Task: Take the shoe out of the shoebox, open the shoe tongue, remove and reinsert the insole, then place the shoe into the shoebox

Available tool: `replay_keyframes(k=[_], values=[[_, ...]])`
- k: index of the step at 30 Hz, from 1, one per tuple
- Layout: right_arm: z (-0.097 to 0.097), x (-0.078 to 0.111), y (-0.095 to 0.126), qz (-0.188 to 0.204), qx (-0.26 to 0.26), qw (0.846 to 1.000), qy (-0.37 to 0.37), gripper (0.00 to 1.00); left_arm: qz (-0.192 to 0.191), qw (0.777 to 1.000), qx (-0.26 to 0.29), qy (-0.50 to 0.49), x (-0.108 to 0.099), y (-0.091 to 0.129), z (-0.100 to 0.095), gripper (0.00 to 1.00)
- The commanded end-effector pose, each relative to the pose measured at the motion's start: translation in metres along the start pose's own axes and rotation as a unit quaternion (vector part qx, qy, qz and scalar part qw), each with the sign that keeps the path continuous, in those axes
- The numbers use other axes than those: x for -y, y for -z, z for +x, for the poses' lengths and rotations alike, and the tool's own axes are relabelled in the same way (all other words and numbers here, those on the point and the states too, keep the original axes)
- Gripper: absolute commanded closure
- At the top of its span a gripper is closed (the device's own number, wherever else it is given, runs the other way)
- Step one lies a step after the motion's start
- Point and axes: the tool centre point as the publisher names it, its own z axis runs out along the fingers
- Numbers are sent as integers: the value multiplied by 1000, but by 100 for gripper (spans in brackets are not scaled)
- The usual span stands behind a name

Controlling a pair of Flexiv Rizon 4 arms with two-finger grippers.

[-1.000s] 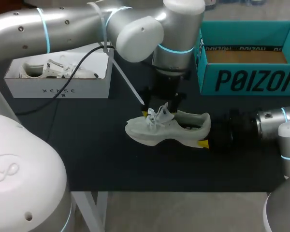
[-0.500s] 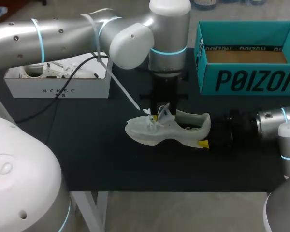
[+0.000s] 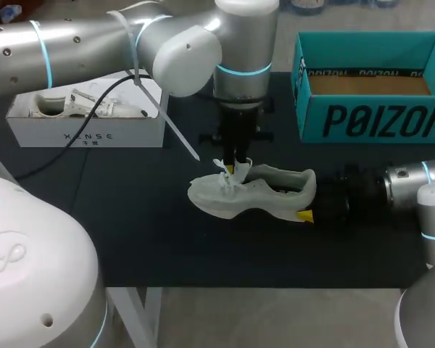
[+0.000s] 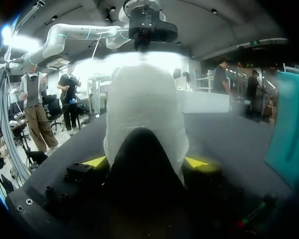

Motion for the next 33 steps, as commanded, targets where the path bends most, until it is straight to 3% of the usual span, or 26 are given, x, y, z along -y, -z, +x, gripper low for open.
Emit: replay_keyframes(k=[1,6,12,14,16,17,27,33], values=[[0,3,-4,0,1,1000,-1,100,4,1000,-9,6,-5,-1,-14,100],[0,3,-4,0,1,1000,-1,100,-7,1000,-14,18,-6,-10,-23,100],[0,3,-4,0,1,1000,-1,100,-21,999,-21,23,-7,-20,-26,82],[0,3,-4,0,1,1000,-1,100,-23,999,-24,25,-7,-21,-27,65],[0,3,-4,0,1,1000,-1,100,-25,999,-26,26,-6,-21,-28,37],[0,3,-4,0,1,1000,-1,100,-25,999,-26,26,-6,-20,-29,2],[0,3,-4,0,1,1000,-1,100,1,1000,-24,9,-3,7,-24,0],[0,3,-4,0,1,1000,-1,100,15,991,14,-131,-5,34,-5,0]])
